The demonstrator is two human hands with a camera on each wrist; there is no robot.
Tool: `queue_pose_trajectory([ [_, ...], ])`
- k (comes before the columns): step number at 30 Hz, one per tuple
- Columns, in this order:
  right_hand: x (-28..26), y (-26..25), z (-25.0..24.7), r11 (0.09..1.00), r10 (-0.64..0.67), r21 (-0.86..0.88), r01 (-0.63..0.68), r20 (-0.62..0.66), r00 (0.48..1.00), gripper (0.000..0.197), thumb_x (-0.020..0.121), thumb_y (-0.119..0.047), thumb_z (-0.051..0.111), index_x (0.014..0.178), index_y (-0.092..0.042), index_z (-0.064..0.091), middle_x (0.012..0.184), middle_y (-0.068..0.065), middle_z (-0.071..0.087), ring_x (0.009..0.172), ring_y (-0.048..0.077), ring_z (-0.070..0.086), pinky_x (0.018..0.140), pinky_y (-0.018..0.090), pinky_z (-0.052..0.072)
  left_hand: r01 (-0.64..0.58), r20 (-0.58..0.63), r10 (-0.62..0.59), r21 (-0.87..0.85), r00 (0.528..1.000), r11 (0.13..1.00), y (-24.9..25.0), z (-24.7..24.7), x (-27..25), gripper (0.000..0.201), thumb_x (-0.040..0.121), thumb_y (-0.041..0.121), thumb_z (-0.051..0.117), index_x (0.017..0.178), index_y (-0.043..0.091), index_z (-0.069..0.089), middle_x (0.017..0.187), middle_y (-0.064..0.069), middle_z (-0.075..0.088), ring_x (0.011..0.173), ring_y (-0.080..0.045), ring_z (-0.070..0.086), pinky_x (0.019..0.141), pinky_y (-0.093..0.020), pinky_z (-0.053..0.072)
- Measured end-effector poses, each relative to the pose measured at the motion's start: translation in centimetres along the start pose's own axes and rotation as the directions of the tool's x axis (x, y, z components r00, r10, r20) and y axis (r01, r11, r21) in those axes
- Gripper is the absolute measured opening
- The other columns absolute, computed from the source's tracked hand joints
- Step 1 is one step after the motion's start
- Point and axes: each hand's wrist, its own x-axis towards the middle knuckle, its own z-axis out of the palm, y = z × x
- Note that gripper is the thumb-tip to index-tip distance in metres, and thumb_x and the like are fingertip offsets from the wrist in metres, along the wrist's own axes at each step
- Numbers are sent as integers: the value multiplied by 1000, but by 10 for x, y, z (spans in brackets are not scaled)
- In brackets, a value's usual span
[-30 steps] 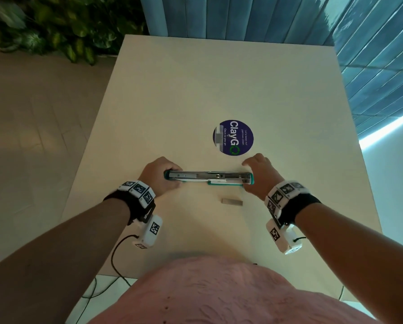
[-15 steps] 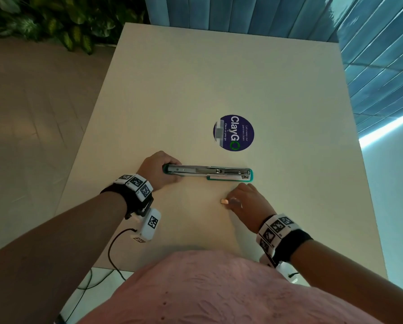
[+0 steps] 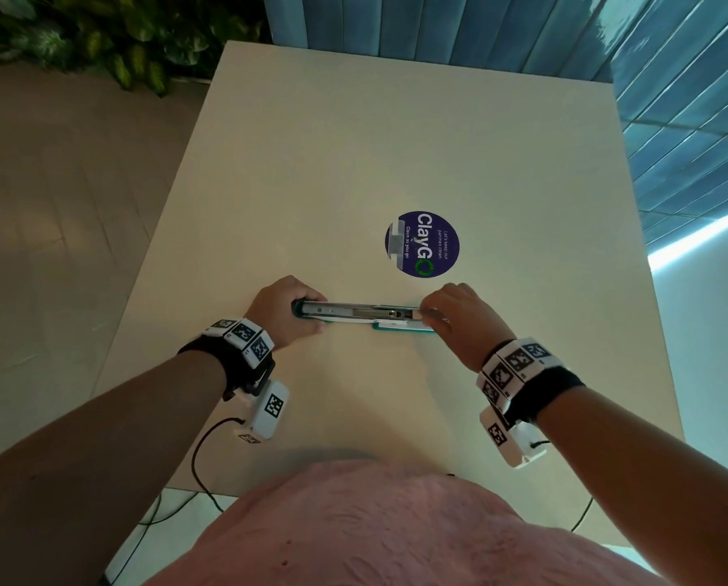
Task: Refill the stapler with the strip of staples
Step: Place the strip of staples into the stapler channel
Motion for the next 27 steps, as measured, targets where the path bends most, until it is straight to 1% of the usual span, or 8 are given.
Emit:
queue_pose_trajectory([
  [3, 2, -1, -1, 1000, 9, -1, -9, -8, 1000, 16, 91, -19, 50, 101, -11, 60, 102, 11, 60, 99, 27, 48, 83, 38, 44, -2, -2, 2, -1, 1000, 1000, -1, 1, 0, 35, 64, 22, 81, 97, 20, 69, 96, -5, 60, 85, -18, 57, 70, -21, 39],
  [6, 3, -3, -2, 999, 8, -31, -8, 29, 1000, 17, 91, -17, 48, 102, -12, 59, 103, 11, 60, 99, 27, 48, 85, 39, 45, -5, -4, 5, 1, 1000, 1000, -3, 1, 1, 36, 63, 22, 82, 97, 20, 70, 96, -4, 60, 85, -18, 57, 67, -11, 36],
  [11, 2, -6, -5, 997, -6, -70, 8, 39, 999, 19, 92, -17, 48, 105, -11, 60, 104, 11, 61, 100, 26, 49, 83, 36, 43, -1, -5, 1, 5, 1000, 1000, -3, 1, 2, 35, 63, 21, 82, 96, 20, 70, 98, -5, 61, 85, -17, 58, 67, -10, 35],
  [14, 3, -9, -7, 992, -27, -121, 33, 56, 998, 21, 91, -16, 50, 107, -10, 62, 104, 10, 61, 101, 29, 50, 82, 37, 44, 2, -2, -2, 10, 1000, 1000, -3, 1, 2, 34, 63, 23, 81, 95, 22, 69, 98, -4, 61, 84, -16, 57, 67, -11, 37],
  [19, 6, -8, -11, 988, 2, -155, 14, 100, 995, 21, 91, -18, 50, 106, -15, 64, 102, 11, 61, 97, 26, 51, 81, 36, 45, -6, 1, 6, 0, 1000, 1000, -2, 0, 1, 34, 63, 23, 82, 95, 22, 69, 96, -5, 62, 85, -18, 59, 70, -19, 40],
  [23, 7, -7, -16, 995, 52, -94, -42, 113, 992, 23, 91, -19, 45, 99, -17, 66, 98, 10, 61, 95, 26, 51, 79, 34, 41, -3, 0, 3, -10, 1000, 1000, -2, 0, 1, 34, 63, 23, 82, 95, 22, 69, 96, -4, 61, 85, -19, 58, 73, -23, 40],
  [25, 8, -7, -17, 993, 66, -110, -51, 140, 988, 25, 91, -20, 44, 102, -18, 66, 99, 10, 61, 96, 24, 50, 78, 32, 39, -8, -3, 8, -9, 1000, 1000, -2, 0, 1, 34, 63, 22, 82, 94, 22, 69, 96, -5, 61, 85, -19, 58, 73, -24, 40],
  [27, 7, -8, -19, 991, 79, -122, -60, 158, 984, 26, 92, -21, 44, 106, -17, 65, 102, 9, 60, 98, 23, 50, 81, 33, 39, -5, -3, 5, 1, 1000, 1000, -2, 0, 1, 33, 63, 23, 81, 94, 23, 69, 96, -5, 62, 85, -19, 58, 74, -26, 41],
])
